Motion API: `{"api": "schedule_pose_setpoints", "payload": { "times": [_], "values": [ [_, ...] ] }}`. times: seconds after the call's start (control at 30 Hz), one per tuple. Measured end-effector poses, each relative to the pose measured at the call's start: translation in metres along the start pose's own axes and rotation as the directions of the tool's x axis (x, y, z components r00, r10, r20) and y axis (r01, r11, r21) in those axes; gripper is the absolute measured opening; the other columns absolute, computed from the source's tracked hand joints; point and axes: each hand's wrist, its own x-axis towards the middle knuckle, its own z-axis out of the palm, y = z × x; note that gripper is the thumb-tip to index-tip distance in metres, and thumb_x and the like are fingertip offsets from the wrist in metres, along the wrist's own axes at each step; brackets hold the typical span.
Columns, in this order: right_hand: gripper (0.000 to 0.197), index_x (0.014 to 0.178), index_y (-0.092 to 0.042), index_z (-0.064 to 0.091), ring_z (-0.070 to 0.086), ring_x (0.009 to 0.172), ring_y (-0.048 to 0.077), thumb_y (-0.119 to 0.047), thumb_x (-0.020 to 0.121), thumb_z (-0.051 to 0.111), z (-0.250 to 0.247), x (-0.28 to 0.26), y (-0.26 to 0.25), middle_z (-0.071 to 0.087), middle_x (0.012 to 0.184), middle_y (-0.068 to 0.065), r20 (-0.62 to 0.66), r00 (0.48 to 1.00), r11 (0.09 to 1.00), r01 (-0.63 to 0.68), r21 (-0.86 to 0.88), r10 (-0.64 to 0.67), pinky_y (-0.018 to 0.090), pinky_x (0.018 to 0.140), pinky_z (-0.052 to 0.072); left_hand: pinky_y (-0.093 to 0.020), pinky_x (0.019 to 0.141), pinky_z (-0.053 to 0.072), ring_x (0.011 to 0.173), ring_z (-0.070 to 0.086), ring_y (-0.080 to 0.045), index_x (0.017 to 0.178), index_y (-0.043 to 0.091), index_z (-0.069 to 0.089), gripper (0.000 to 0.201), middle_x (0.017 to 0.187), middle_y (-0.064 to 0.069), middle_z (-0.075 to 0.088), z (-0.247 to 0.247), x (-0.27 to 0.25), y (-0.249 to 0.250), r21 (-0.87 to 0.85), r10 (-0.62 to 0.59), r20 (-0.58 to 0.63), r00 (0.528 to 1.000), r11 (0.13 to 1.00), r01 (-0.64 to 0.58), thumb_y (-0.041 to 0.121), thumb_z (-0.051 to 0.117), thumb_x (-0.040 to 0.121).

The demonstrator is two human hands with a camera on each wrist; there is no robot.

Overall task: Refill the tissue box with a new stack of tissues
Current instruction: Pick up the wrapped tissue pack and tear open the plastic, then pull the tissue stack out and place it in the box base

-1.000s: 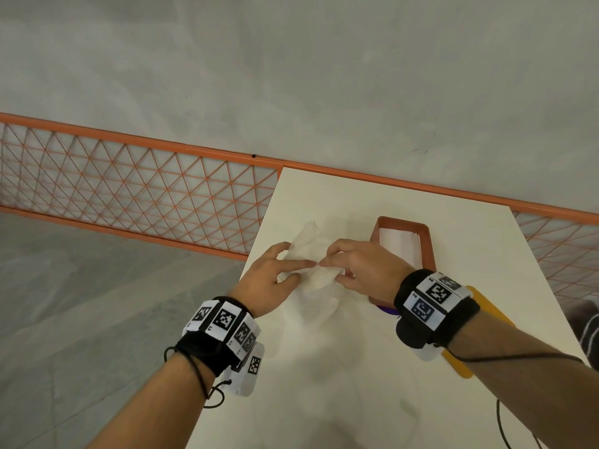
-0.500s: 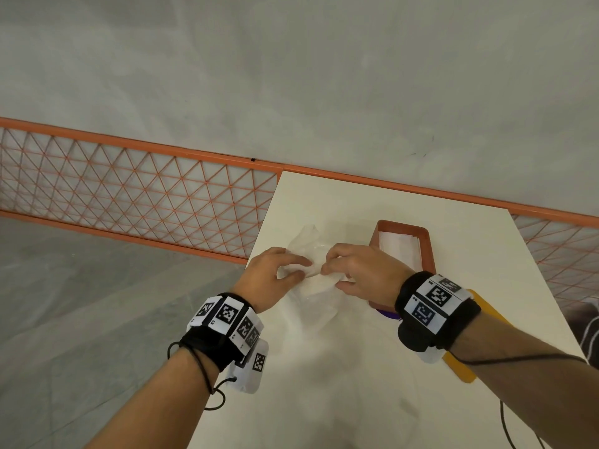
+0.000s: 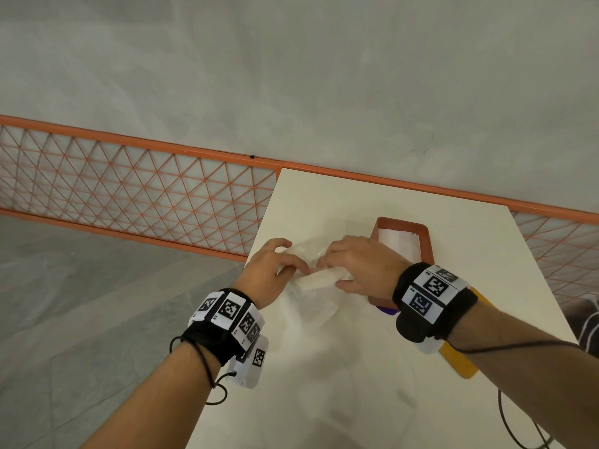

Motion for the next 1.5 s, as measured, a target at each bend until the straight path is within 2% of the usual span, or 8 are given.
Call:
{"api": "schedule_pose_setpoints", "payload": {
  "times": [0.23,0.37,0.57,0.8,0.9,1.27,1.4,1.5],
  "values": [
    [0.030,0.116,-0.031,0.062,0.048,0.104,0.019,-0.034,0.086,0.063,-0.002,0.012,0.004,0.062,0.116,-0.005,0.013,1.000,0.992,0.027,-0.122,-0.026,0.033,0.082,0.036,-0.009,0.084,0.026,0.118,0.047,-0.012,0.100,0.026,0.075,0.032,0.136,0.005,0.040,-0.003,0.000,0.004,-0.038,-0.042,0.096,0.994,0.998,0.046,0.009,0.049,0.093],
    [0.022,0.109,-0.037,0.059,0.045,0.101,0.017,-0.037,0.087,0.058,-0.007,0.011,0.006,0.065,0.097,-0.014,-0.020,1.000,0.994,-0.002,-0.110,0.000,0.036,0.079,0.022,-0.020,0.096,0.022,0.123,0.036,-0.006,0.110,0.032,0.071,0.025,0.137,0.011,0.034,-0.012,-0.005,0.010,-0.084,-0.070,0.183,0.981,0.993,0.087,0.036,0.063,0.087],
    [0.016,0.100,-0.038,0.059,0.052,0.091,0.007,-0.036,0.084,0.059,-0.032,0.002,0.013,0.061,0.092,-0.020,-0.126,0.989,0.992,-0.061,0.110,0.074,0.041,0.083,0.026,-0.021,0.098,0.028,0.124,0.037,0.000,0.110,0.040,0.064,0.066,0.138,0.015,0.033,-0.012,-0.005,0.014,-0.048,-0.084,0.189,0.978,0.994,0.095,0.073,0.061,0.053],
    [0.021,0.100,-0.041,0.061,0.047,0.102,0.005,-0.034,0.081,0.067,-0.034,-0.004,0.013,0.064,0.100,-0.020,-0.184,0.976,0.925,-0.035,0.379,0.112,0.044,0.092,0.032,-0.012,0.091,0.027,0.113,0.035,0.009,0.119,0.032,0.062,0.058,0.133,0.018,0.041,-0.004,-0.004,0.016,-0.023,-0.014,0.092,0.996,1.000,0.016,0.056,0.064,0.066],
    [0.038,0.107,-0.041,0.061,0.048,0.106,0.002,-0.029,0.075,0.078,-0.030,-0.005,0.021,0.061,0.106,-0.022,-0.138,0.981,0.837,-0.036,0.547,0.133,0.030,0.092,0.039,0.000,0.086,0.026,0.107,0.041,0.017,0.115,0.027,0.066,0.048,0.131,0.018,0.042,-0.004,-0.004,0.014,-0.117,0.016,0.049,0.999,0.993,-0.010,0.048,0.063,0.071],
    [0.044,0.106,-0.020,0.073,0.064,0.111,0.019,-0.032,0.065,0.086,-0.009,-0.002,0.038,0.072,0.113,0.005,-0.083,0.963,0.537,-0.071,0.841,0.257,0.049,0.107,0.043,-0.040,0.104,0.044,0.120,0.044,0.009,0.110,0.051,0.059,0.054,0.134,0.021,0.045,0.004,-0.005,0.000,-0.353,-0.039,0.069,0.997,0.934,0.061,0.046,0.083,0.062],
    [0.035,0.097,-0.036,0.069,0.058,0.106,0.016,-0.024,0.069,0.086,0.000,-0.004,0.036,0.070,0.098,-0.026,-0.024,0.971,0.560,-0.118,0.820,0.240,0.039,0.104,0.043,-0.047,0.097,0.051,0.120,0.046,0.009,0.103,0.035,0.072,0.046,0.132,0.021,0.047,0.012,-0.005,-0.007,-0.458,-0.063,0.002,0.998,0.887,0.057,0.054,0.078,0.061],
    [0.038,0.099,-0.038,0.069,0.057,0.109,0.023,-0.022,0.069,0.087,0.008,-0.003,0.031,0.070,0.100,-0.018,0.012,0.970,0.551,-0.149,0.821,0.244,0.041,0.105,0.043,-0.048,0.098,0.050,0.124,0.048,0.001,0.105,0.034,0.072,0.049,0.131,0.020,0.050,0.011,-0.004,-0.005,-0.493,-0.051,-0.013,0.999,0.869,0.038,0.057,0.078,0.061]
  ]
}}
